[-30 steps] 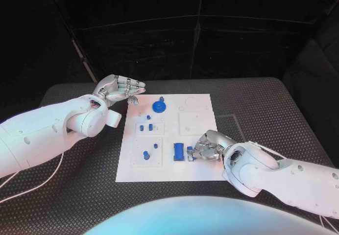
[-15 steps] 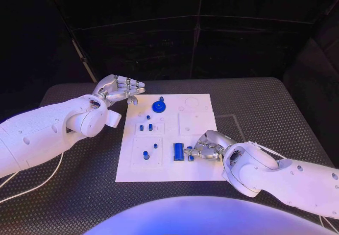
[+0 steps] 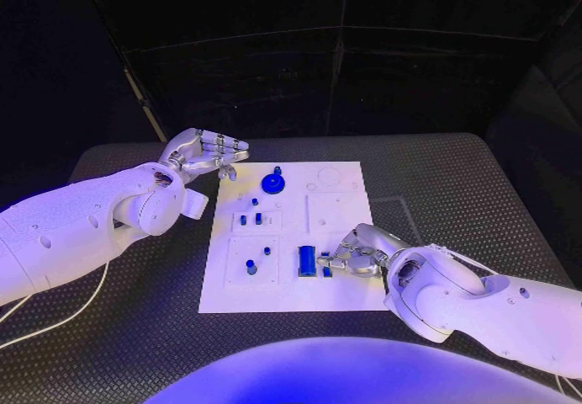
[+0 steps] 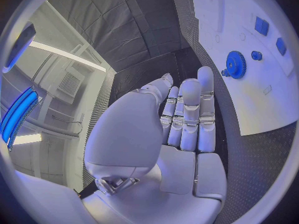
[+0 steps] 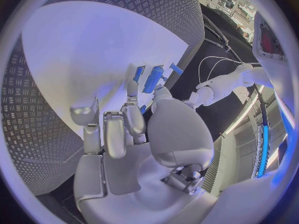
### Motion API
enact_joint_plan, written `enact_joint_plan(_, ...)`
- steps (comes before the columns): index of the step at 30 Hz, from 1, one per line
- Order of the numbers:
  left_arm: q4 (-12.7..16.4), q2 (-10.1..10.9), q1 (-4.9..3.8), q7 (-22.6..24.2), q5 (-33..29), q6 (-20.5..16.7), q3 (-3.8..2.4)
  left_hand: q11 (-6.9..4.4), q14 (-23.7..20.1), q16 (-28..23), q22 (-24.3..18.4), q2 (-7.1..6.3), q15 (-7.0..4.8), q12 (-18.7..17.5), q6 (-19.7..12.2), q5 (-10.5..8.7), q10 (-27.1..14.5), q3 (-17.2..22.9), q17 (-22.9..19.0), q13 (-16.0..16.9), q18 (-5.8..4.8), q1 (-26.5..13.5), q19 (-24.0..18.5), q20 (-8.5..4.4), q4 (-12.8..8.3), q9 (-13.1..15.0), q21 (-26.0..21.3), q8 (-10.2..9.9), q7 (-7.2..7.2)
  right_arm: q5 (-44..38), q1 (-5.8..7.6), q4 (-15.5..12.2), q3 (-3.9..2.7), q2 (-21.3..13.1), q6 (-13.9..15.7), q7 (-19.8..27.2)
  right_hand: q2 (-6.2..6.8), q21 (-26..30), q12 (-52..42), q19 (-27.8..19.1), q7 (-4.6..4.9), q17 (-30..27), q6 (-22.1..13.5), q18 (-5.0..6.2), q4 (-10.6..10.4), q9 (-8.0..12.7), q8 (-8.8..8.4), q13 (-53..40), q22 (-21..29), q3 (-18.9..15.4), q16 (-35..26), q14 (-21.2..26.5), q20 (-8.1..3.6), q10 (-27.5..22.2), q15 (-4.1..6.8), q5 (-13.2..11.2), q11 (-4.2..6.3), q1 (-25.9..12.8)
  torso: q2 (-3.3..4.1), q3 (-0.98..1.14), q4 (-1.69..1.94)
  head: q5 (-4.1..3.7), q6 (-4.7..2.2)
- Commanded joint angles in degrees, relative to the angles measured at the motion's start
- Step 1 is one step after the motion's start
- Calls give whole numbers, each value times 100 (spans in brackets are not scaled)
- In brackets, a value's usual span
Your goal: Assemble the parts on the task board
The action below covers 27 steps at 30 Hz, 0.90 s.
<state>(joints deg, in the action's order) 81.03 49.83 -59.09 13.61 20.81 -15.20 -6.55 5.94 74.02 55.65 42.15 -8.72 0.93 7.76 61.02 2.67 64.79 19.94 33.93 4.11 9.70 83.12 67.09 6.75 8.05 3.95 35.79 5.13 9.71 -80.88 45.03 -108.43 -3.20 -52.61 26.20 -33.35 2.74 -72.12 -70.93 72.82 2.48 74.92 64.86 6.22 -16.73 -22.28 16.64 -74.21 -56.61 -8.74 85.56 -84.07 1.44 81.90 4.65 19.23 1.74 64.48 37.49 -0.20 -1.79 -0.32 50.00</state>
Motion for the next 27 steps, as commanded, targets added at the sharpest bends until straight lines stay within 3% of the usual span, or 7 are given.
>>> enact_joint_plan(1,8,-5,-9,18,-19,37,-5,3,-21,-10,-8,21,-1,20,12,9,-40,14,-4,-8,75,55,42,-7,-10,-4,-22,-26,17,-74,5,-16,-1,-47,-38,60,-46,-36,-20,31,-15,739,37,15,60,-14,28,-6,-7,15,24,-450,5,30,49,46,0,228,-10,-7,0,-10,0)
enact_joint_plan(8,-5,-5,-9,29,-19,32,-5,3,-22,-11,-8,21,-1,20,12,9,-40,15,-7,-9,75,56,43,-8,-11,-4,-24,-26,17,12,5,6,-1,-171,100,415,-18,39,89,-48,46,634,-128,33,149,-1,-63,69,109,32,-39,-427,16,-41,21,93,-42,796,-9,-4,-1,-12,0)
enact_joint_plan(12,-34,-17,-8,90,-87,51,-5,5,-45,-38,-17,5,3,32,12,7,-40,-6,-71,-8,72,0,44,-6,15,-4,-41,-25,15,705,13,90,-13,-292,351,1494,-30,517,744,-494,207,30,-451,162,165,74,-272,576,868,21,-429,-279,100,-419,-87,89,-172,1175,-26,-8,-4,-27,-16)
enact_joint_plan(15,-67,-44,-7,201,-386,89,-4,4,-141,-169,-32,-18,9,39,8,7,-43,-45,-265,-7,69,-54,16,0,42,-5,-72,-26,9,1784,64,288,-127,-330,387,2542,-61,1336,1858,-1181,346,-956,-701,361,249,143,-440,1448,2050,36,-1169,6,191,-1064,-194,14,-284,1539,-58,-25,-11,-53,-99)
enact_joint_plan(21,-233,-181,-6,530,-1075,198,6,40,-899,-921,-340,-27,67,82,-14,10,-60,-194,-658,-1,56,-101,-567,76,76,-6,-630,-30,9,3940,468,1034,-220,-224,103,4157,-214,2345,3594,-1659,507,-3771,-906,415,460,249,-634,2905,2853,114,-3847,941,353,-2050,-339,-371,-447,2216,-204,-90,-15,-104,-336)
enact_joint_plan(25,-545,-391,-6,797,-1543,254,15,83,-1501,-2124,-825,37,271,17,-32,17,-118,-232,-1266,-36,7,-78,-1224,230,123,-7,-1377,-42,-2,5177,795,1875,-241,103,-246,4932,-347,3144,4597,-2163,663,-4349,-1013,351,502,395,-790,3816,3302,238,-5096,1579,553,-2512,-576,-667,-662,2603,-343,-157,-21,-133,-592)
enact_joint_plan(27,-696,-483,-5,902,-1700,259,16,133,-1698,-2557,-1054,57,371,-44,-55,22,-146,-236,-1473,-44,-37,-66,-1557,326,142,-9,-1723,-60,1,5525,910,2258,-246,303,-407,5160,-373,3549,5021,-2494,715,-4646,-1010,305,464,500,-882,4321,3520,291,-5712,1959,665,-2521,-731,-729,-761,2721,-393,-169,-43,-120,-743)
